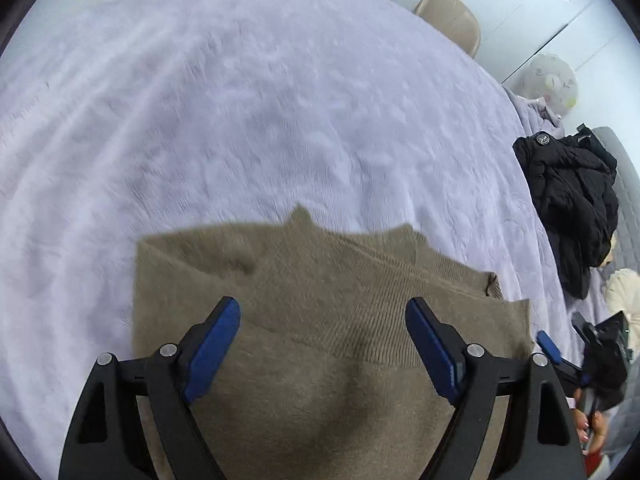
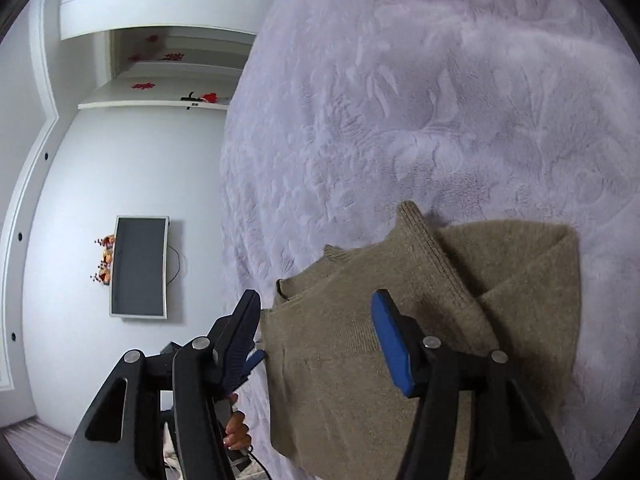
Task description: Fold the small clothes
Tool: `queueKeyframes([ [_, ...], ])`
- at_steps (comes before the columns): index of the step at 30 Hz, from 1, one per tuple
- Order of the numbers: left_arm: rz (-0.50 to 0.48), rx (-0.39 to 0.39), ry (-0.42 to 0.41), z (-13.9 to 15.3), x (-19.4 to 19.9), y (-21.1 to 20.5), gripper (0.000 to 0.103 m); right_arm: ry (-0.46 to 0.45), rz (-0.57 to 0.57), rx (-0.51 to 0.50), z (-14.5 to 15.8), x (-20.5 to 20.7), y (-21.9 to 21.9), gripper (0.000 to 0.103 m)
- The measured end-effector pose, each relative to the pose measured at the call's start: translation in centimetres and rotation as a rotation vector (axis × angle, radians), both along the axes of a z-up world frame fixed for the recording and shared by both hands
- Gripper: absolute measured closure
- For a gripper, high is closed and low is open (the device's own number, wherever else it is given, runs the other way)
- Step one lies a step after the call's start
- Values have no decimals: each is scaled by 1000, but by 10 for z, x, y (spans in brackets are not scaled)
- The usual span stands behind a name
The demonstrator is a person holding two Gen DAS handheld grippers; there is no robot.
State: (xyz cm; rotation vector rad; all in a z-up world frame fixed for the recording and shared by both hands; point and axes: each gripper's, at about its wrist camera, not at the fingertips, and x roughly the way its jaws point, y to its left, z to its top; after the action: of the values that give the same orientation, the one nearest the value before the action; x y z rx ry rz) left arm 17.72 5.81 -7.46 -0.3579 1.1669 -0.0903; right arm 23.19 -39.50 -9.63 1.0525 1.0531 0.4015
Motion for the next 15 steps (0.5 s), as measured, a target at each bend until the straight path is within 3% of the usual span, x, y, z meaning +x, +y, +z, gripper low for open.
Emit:
queueKeyframes([
  [2,-25,79,-22,7,-3,-5,18,-1,65,-51,4,-2,11,41],
  [5,-71,146,20,-3,-3,-12,18,56,138,-144,-8,1,31,41],
  [8,-51,181,78,-24,-4,-8,18,113,116,-213,-29,0,33,42],
  [10,-23,212,108,-34,-9,4,18,95,81,-233,-32,-5,26,43],
  [15,14,262,63,-15,-33,39,18,79,44,-355,-8,-16,5,42],
])
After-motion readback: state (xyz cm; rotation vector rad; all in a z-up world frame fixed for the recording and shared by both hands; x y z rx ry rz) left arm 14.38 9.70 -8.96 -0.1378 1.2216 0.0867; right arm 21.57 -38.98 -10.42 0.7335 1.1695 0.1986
